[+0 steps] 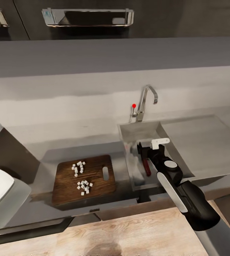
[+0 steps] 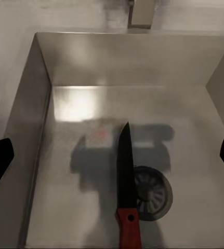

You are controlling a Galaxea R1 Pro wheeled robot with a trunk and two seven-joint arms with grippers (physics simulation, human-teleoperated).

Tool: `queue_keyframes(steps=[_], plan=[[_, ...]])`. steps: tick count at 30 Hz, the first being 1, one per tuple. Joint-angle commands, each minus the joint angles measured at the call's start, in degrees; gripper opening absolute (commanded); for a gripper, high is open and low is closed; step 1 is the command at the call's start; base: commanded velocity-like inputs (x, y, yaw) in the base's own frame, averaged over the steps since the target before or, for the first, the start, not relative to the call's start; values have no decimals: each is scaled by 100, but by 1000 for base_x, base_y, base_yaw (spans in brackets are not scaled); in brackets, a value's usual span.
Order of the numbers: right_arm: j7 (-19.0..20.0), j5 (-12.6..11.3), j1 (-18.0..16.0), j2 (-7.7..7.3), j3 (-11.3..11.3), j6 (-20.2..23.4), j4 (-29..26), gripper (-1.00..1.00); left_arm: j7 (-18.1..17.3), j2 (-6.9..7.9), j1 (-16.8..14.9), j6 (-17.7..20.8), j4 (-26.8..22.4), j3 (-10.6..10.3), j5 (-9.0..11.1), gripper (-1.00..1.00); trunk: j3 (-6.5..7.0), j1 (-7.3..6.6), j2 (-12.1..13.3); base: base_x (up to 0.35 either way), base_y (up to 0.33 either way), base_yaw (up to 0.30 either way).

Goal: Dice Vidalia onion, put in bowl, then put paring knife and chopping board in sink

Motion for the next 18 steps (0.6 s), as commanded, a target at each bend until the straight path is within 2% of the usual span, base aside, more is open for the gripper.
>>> queue_keyframes(steps=[1, 18], plan=[[-59, -57, -6, -5, 15, 12, -14, 100, 8, 1, 4, 20, -15, -5, 60, 100, 1, 2, -10, -198, 71, 4], [-59, -58, -6, -4, 16, 11, -19, 100, 8, 1, 4, 20, -11, -5, 60, 100, 157, 2, -10, -277, 168, 64]])
